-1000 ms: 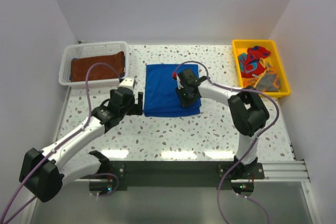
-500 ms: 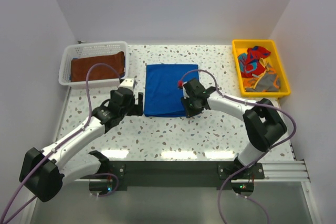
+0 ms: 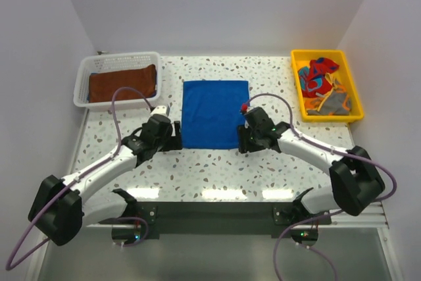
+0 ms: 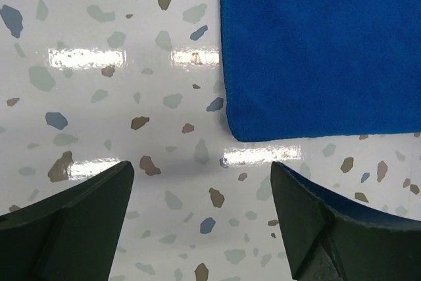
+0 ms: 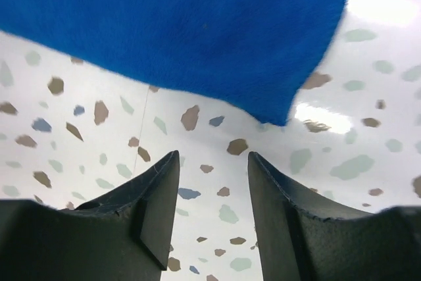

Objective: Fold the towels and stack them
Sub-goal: Fold the towel

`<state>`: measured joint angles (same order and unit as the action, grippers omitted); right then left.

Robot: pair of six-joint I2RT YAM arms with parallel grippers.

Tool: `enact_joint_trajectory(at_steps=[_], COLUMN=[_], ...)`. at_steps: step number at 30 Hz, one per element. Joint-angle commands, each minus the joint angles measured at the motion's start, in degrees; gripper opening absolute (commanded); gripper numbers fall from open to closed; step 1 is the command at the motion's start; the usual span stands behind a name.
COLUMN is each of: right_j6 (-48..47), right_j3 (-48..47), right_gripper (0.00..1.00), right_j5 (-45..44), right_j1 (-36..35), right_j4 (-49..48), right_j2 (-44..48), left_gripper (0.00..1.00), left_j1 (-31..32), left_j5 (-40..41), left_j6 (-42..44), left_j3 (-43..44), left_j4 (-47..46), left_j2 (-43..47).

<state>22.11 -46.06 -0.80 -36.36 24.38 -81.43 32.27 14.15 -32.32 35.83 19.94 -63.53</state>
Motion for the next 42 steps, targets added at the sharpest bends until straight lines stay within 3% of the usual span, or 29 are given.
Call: enact_joint_trajectory(at_steps=[1,6,24,26,36,42], right_j6=[5.74,9.79,16.30,16.39,16.56,16.91], right_j3=[-1.93,0.01,7.04,7.13,7.92,8.01], right_gripper=[0.50,0.49,0.45,0.44,0.41,0.33], right_j5=[-4.21,-0.18,1.76,1.94,3.70,6.16], right_j1=[4.00,11.74,12.89,12.89,12.89,12.89], right_j4=[-1.44,-3.81,-13.39,-13.31,-14.97,-15.42], right_j2=[4.61,4.18,-0.75,-1.10,-3.74,-5.67], left_gripper=[0.89,0.76,0.57,0.51,0.49,0.50], left_j1=[-0.10,-0.28,-0.63,-0.63,-0.72,-0.72], left_j5=[-0.18,-0.79,-3.87,-4.13,-4.13,-4.31], left_j6=[-4.95,-6.27,-6.44,-6.53,-6.97,-6.97], left_j3=[-0.77,-0.15,2.05,2.22,0.82,0.99], left_j4=[-4.73,-8.69,-13.88,-13.44,-10.37,-9.40], left_j2=[-2.30,-7.65,-21.11,-21.37,-16.98,-15.05])
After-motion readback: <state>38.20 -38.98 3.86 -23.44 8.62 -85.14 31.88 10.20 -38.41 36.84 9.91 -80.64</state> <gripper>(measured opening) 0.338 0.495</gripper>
